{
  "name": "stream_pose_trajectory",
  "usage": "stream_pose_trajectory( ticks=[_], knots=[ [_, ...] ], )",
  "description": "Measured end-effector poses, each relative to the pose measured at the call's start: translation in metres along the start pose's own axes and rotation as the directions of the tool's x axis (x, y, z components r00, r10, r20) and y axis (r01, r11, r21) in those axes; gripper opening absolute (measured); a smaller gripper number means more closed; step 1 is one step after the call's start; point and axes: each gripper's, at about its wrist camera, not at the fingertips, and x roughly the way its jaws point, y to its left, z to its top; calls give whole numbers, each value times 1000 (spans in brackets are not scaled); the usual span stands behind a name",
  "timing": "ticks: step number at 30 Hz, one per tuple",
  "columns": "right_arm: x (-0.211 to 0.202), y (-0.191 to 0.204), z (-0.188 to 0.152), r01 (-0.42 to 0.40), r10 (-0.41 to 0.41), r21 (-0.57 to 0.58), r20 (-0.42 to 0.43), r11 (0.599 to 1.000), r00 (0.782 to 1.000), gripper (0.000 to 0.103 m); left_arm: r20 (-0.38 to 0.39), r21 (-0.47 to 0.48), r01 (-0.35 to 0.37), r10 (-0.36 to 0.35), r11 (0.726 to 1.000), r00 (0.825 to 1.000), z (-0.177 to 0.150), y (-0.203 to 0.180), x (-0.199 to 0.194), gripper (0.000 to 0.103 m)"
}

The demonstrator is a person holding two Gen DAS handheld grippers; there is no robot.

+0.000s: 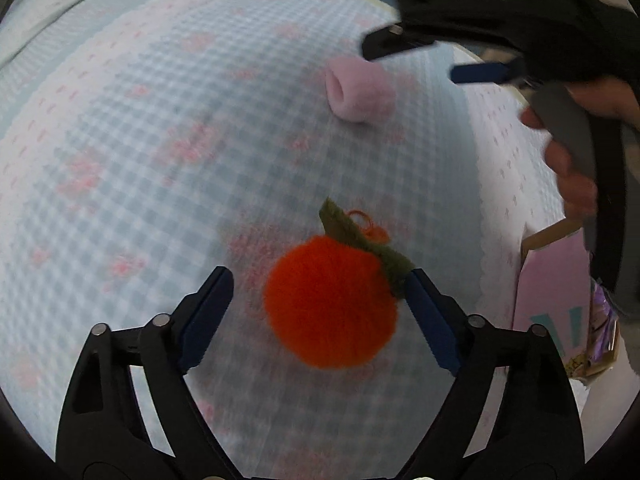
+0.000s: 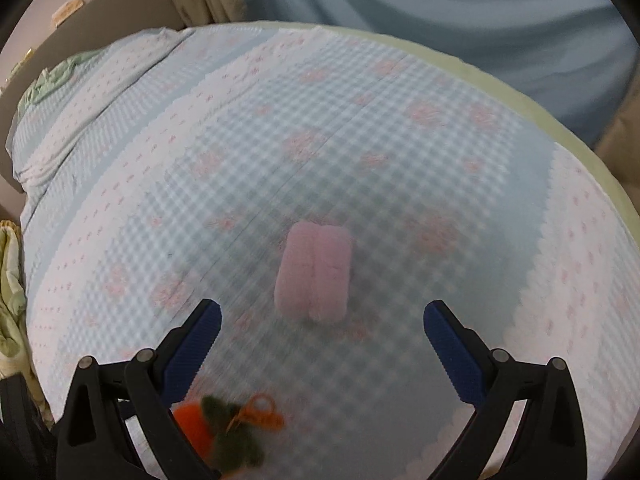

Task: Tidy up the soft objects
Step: 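Grasp the orange fuzzy ball with the left tool while the right tool grasps the pink scrunchie, then carry the orange ball and pink scrunchie over the box with both tools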

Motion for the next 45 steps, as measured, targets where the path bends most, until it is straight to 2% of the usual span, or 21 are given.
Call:
stream_pose_trajectory(
  ticks=[3,7,8,10,12,13,15,17,24,30,38,45],
  knots=[
    [20,2,5,-9,9,-9,-16,1000,1000,101,-9,10,20,-20,1000,1000,-4,-3,8,78],
    [46,5,13,-11,10,-30,-40,999,999,97,-16,26,33,-33,999,999,-8,-7,15,65],
    [52,6,15,-10,9,-35,-50,999,999,95,-18,28,35,-34,999,999,-8,-8,17,55],
    [64,7,17,-10,7,-38,-70,999,998,90,-28,30,37,-36,999,999,-10,-7,20,42],
    [74,8,18,-8,5,-34,-86,999,996,75,-24,28,39,-39,999,999,-10,-6,20,38],
    [80,8,18,-7,4,-32,-97,999,995,71,-18,26,41,-40,999,999,-10,-5,19,37],
    [88,8,17,-1,-2,-27,-108,1000,994,54,-5,23,39,-39,999,999,-8,-4,16,36],
    [93,7,15,14,-16,-19,-110,1000,994,44,9,21,36,-36,999,999,-6,-3,14,35],
    [88,6,9,33,-34,-16,-85,999,996,42,37,-4,28,-28,1000,999,3,3,5,35],
    [65,2,6,27,-27,-6,-57,1000,998,42,62,-8,22,-22,1000,998,10,5,-14,35],
    [6,11,3,17,-17,2,-3,1000,1000,42,126,12,8,-9,1000,992,32,-5,-60,35],
    [-74,21,-3,9,-11,23,62,1000,998,42,194,42,2,-10,999,981,46,-29,-123,35]
  ],
)
